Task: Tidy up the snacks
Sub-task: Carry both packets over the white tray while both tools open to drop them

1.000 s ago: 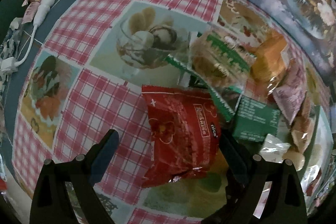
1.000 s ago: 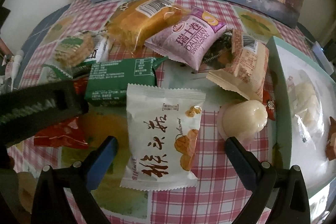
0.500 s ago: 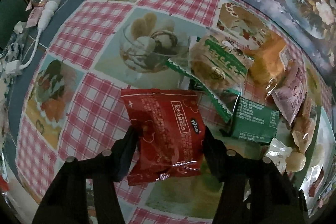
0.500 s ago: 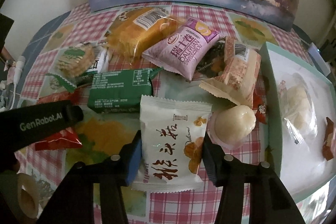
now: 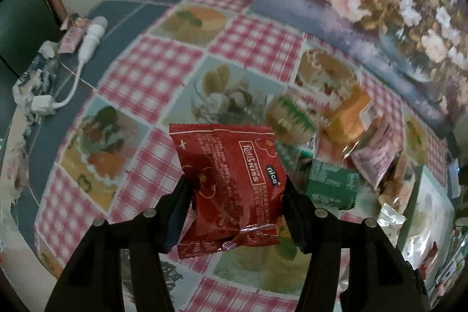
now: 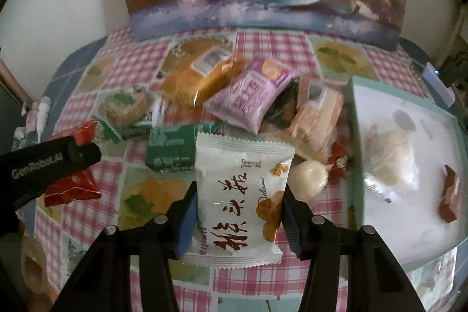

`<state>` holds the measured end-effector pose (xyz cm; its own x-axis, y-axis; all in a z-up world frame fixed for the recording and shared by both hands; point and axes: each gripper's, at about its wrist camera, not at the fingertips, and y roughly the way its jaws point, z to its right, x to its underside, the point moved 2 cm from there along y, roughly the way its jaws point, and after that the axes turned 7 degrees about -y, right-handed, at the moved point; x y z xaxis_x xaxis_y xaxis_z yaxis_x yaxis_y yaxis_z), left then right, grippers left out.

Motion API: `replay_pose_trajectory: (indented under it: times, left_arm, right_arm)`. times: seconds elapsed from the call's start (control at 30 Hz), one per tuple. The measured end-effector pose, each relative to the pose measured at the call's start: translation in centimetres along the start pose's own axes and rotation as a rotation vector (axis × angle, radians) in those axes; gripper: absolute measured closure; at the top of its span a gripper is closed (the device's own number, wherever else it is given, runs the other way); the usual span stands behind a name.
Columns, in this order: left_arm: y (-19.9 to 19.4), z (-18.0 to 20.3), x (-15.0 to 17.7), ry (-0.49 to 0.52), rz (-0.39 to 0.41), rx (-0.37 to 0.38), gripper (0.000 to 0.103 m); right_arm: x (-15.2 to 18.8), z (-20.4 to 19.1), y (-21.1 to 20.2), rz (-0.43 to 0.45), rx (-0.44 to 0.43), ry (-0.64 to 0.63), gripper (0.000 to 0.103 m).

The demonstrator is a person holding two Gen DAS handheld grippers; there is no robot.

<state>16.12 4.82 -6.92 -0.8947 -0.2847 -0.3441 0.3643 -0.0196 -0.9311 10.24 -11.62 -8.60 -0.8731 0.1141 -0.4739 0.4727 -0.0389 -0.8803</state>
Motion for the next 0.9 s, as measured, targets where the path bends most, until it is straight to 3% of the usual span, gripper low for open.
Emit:
replay_pose_trajectory:
  times: [0.43, 0.9]
  left_arm:
    - [-4.6, 1.8, -0.1, 0.043, 0.129, 0.019, 0.042]
    - [-6.5, 9.6, 2.9, 0.189, 0.153, 0.076, 0.042]
  right_arm:
    - [-1.2, 5.0, -3.9, 0.061, 0.045, 0.087, 0.049]
    - [-0.4, 15.2, -5.3, 0.051, 0.173, 0.288, 0.049]
